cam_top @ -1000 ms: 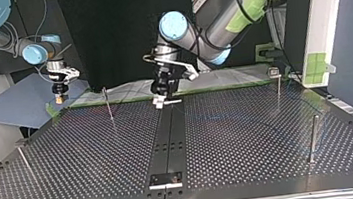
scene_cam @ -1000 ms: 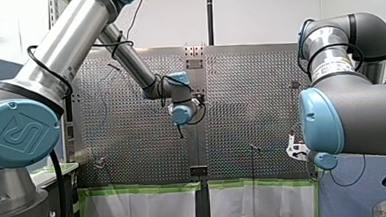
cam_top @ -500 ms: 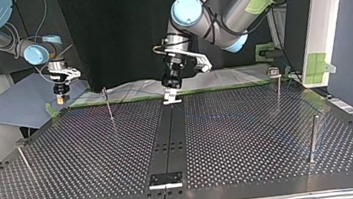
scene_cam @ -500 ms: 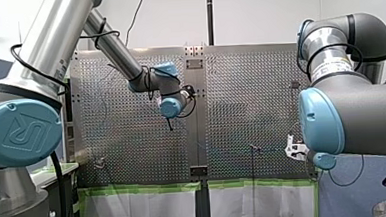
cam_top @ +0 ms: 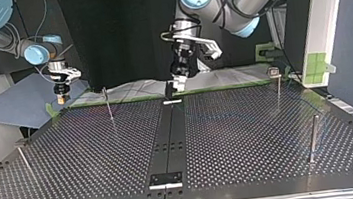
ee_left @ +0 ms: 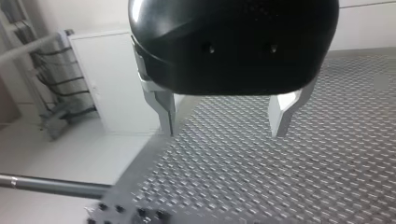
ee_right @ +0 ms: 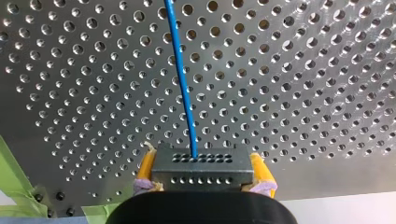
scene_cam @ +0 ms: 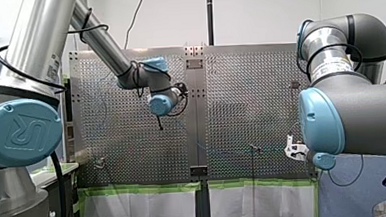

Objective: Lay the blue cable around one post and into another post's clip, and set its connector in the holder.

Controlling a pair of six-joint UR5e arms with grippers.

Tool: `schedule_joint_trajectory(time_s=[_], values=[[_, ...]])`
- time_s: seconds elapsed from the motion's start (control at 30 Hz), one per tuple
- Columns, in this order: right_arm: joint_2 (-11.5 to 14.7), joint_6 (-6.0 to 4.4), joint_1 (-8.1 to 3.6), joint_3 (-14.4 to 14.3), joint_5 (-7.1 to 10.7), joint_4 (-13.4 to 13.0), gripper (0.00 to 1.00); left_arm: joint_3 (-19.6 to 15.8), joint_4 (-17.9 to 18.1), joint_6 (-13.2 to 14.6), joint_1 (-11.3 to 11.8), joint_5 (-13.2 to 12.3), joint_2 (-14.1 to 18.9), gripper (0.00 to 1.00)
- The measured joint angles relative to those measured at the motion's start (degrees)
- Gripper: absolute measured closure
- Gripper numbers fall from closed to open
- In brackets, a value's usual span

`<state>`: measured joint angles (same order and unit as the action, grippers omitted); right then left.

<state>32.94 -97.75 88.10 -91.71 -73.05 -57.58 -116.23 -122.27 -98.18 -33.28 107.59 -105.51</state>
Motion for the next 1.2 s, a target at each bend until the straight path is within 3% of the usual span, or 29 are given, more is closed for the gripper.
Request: schedule_joint_trajectory(time_s=[0.5,0.8,1.2], values=[[-0.19,0.0,0.49,0.05,0.0,-0.21,1.0,-7.38,-1.53,1.05,-0.02,1.66,0.04,0.0],[-0.26,0.0,0.67,0.05,0.0,-0.34,1.0,-11.25,1.76,0.82,-0.44,1.66,-0.02,0.0],[-0.44,0.0,0.95,0.02,0.0,-0.35,1.0,-16.96,7.47,-1.6,-0.01,1.11,0.0,0.0]])
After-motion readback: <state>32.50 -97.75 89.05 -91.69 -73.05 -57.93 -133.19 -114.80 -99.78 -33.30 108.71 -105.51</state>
